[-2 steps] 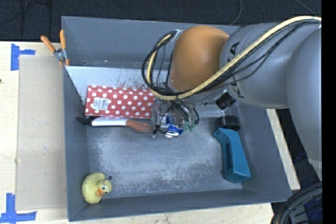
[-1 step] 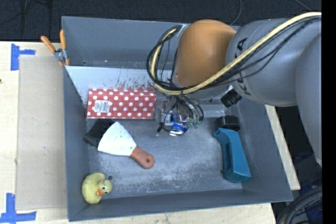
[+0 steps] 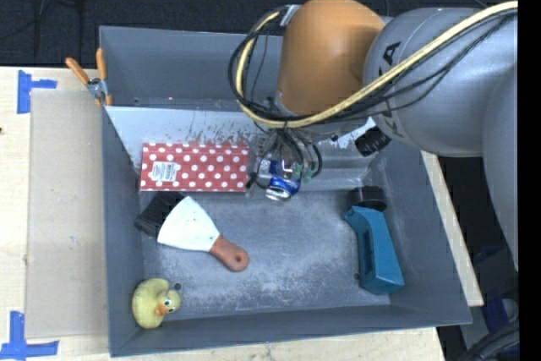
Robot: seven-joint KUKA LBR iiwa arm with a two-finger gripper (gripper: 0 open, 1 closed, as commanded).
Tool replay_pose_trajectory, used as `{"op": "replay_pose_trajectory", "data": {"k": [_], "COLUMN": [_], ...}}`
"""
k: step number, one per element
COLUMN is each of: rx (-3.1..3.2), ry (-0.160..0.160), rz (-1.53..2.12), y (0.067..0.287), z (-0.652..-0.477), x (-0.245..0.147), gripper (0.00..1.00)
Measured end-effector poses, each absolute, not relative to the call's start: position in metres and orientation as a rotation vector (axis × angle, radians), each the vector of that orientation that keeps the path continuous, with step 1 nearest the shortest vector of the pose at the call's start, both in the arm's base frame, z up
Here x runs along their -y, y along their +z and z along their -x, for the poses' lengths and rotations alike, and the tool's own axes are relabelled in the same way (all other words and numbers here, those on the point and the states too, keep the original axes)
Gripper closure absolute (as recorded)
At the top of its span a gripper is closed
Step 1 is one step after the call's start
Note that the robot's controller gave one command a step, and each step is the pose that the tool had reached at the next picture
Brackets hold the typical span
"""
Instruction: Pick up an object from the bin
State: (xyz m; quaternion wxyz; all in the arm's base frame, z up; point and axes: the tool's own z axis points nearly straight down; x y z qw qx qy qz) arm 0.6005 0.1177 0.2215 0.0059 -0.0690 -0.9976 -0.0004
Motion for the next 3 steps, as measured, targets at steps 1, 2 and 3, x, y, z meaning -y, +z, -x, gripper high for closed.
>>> {"op": "replay_pose_trajectory", "data": {"k": [1,2,3], "rx": [3.120,3.120,3.118], "ry": [-0.004,-0.003,-0.001], "rz": [0.339,0.327,0.310], "y": [0.269,0.217,0.184], "z": [-0.605,-0.598,-0.602], "x": [-0.126,-0.143,-0.148], "gripper": [1.00,1.00,1.00]}}
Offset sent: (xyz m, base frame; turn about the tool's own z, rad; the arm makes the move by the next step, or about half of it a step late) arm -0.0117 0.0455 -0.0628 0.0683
